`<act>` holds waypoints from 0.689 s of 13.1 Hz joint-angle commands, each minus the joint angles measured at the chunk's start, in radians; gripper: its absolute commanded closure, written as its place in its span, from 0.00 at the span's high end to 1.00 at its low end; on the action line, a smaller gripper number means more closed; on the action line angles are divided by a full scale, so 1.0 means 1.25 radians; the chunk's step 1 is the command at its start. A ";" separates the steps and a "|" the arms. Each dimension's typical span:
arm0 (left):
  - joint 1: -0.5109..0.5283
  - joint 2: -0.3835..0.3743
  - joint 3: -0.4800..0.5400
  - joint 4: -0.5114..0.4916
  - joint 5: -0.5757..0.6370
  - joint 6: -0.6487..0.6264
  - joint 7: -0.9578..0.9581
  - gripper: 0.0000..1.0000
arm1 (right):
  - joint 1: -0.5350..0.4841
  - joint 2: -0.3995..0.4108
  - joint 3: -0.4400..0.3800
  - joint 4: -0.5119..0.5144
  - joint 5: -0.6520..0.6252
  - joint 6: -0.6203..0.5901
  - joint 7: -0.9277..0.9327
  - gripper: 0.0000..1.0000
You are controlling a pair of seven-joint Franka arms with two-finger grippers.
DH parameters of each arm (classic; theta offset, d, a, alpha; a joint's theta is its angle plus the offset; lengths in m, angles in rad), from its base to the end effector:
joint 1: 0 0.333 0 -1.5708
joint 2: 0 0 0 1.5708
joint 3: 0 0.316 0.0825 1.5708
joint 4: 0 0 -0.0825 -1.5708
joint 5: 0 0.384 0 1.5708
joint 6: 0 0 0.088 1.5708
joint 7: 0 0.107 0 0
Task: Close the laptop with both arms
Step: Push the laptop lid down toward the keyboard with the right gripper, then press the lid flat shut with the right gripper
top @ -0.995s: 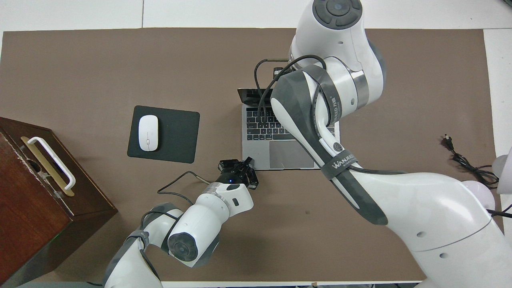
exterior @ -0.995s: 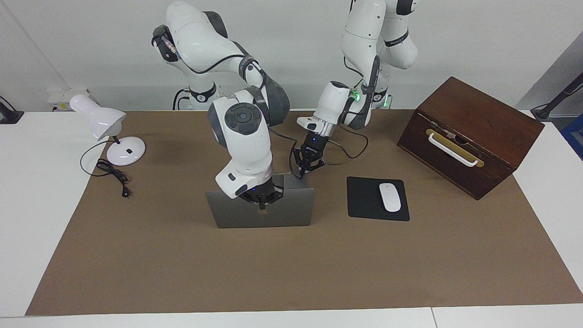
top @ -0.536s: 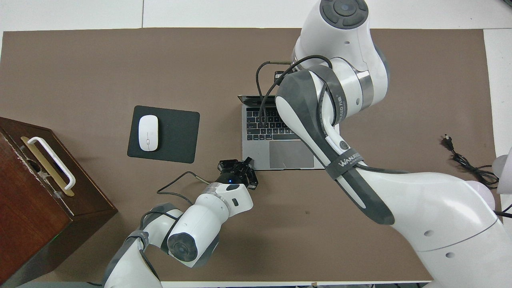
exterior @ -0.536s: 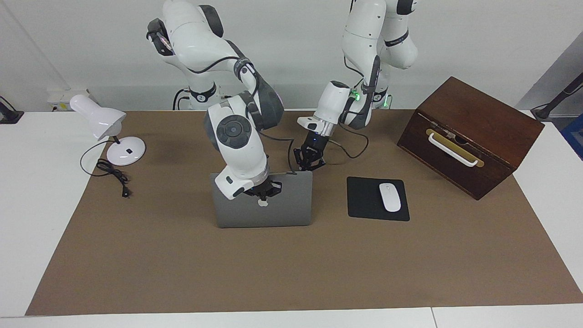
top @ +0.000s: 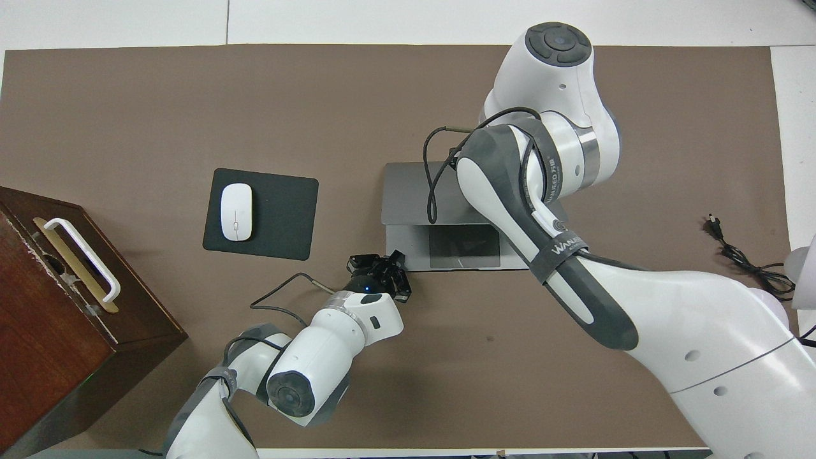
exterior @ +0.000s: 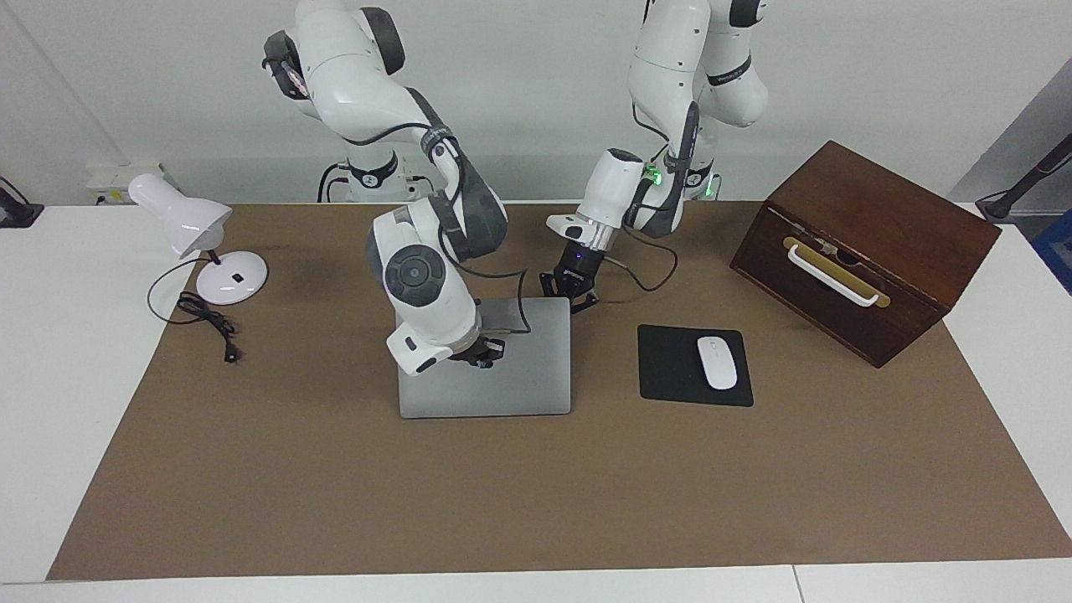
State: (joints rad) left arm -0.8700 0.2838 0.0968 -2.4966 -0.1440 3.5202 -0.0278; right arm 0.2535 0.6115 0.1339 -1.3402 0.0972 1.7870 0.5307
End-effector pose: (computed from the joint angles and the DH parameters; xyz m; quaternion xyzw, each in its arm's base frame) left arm 0.3819 -0.3485 0.2642 0.8897 -0.2778 0.3383 0.1297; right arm 0.6572 0.2564 0.3621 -0.9887 0.0941 0.1092 0.0415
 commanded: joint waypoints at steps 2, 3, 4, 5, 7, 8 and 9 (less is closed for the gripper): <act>0.008 0.011 0.006 -0.055 -0.016 -0.017 0.026 0.00 | -0.022 -0.031 0.012 -0.100 0.014 0.058 -0.020 0.00; 0.009 0.011 0.006 -0.055 -0.016 -0.017 0.026 0.00 | -0.022 -0.033 0.012 -0.112 0.014 0.067 -0.021 0.00; 0.009 0.011 0.006 -0.053 -0.016 -0.017 0.026 0.00 | -0.022 -0.033 0.012 -0.117 0.013 0.078 -0.021 0.00; 0.009 0.011 0.006 -0.053 -0.016 -0.017 0.026 0.00 | -0.022 -0.033 0.012 -0.126 0.014 0.088 -0.021 0.00; 0.009 0.011 0.006 -0.053 -0.016 -0.017 0.026 0.00 | -0.022 -0.033 0.012 -0.128 0.013 0.095 -0.021 0.00; 0.010 0.011 0.006 -0.053 -0.016 -0.017 0.026 0.00 | -0.022 -0.033 0.012 -0.128 0.013 0.097 -0.021 0.00; 0.010 0.011 0.006 -0.053 -0.016 -0.017 0.026 0.00 | -0.022 -0.033 0.012 -0.129 0.013 0.098 -0.021 0.00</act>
State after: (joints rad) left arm -0.8700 0.2838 0.0968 -2.4966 -0.1440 3.5202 -0.0263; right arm 0.2443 0.6046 0.1342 -1.4468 0.0972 1.8796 0.5307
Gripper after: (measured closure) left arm 0.991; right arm 0.991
